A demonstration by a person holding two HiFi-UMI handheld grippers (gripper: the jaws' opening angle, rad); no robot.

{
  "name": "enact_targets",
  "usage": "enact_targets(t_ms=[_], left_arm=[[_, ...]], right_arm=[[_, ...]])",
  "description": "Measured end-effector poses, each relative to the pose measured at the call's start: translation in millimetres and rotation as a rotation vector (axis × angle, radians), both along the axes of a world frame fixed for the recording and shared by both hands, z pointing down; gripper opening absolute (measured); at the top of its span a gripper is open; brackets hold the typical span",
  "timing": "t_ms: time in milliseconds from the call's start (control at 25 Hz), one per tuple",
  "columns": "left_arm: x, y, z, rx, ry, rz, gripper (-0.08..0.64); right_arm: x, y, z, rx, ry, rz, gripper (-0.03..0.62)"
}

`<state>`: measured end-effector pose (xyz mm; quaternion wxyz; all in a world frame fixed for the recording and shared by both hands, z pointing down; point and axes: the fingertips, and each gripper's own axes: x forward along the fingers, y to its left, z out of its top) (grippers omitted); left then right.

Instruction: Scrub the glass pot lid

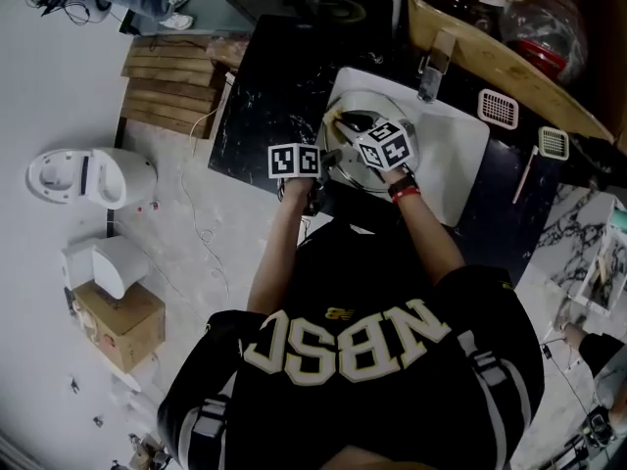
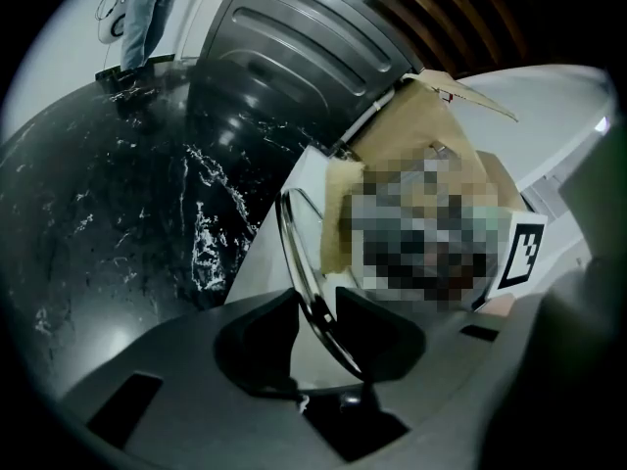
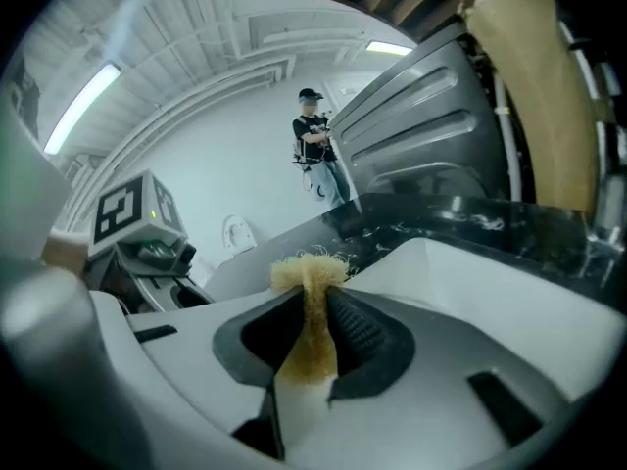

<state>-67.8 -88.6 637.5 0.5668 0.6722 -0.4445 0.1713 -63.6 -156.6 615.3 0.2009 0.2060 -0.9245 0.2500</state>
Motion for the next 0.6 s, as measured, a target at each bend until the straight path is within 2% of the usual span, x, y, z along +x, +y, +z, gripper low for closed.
enact_targets(t_ms=[160, 600], left_arm=[[0.7, -0.3, -0.1, -0.005, 0.002, 0.002, 0.133], [-0.9, 1.1, -1.5, 0.01, -0.009, 0.0, 0.132]], right_arm=[[-22.8, 5.9, 23.3, 0.072, 0.096, -0.096, 0.072], [-19.0, -34.0, 52.2, 0.11, 0.118, 0.021, 0.058]])
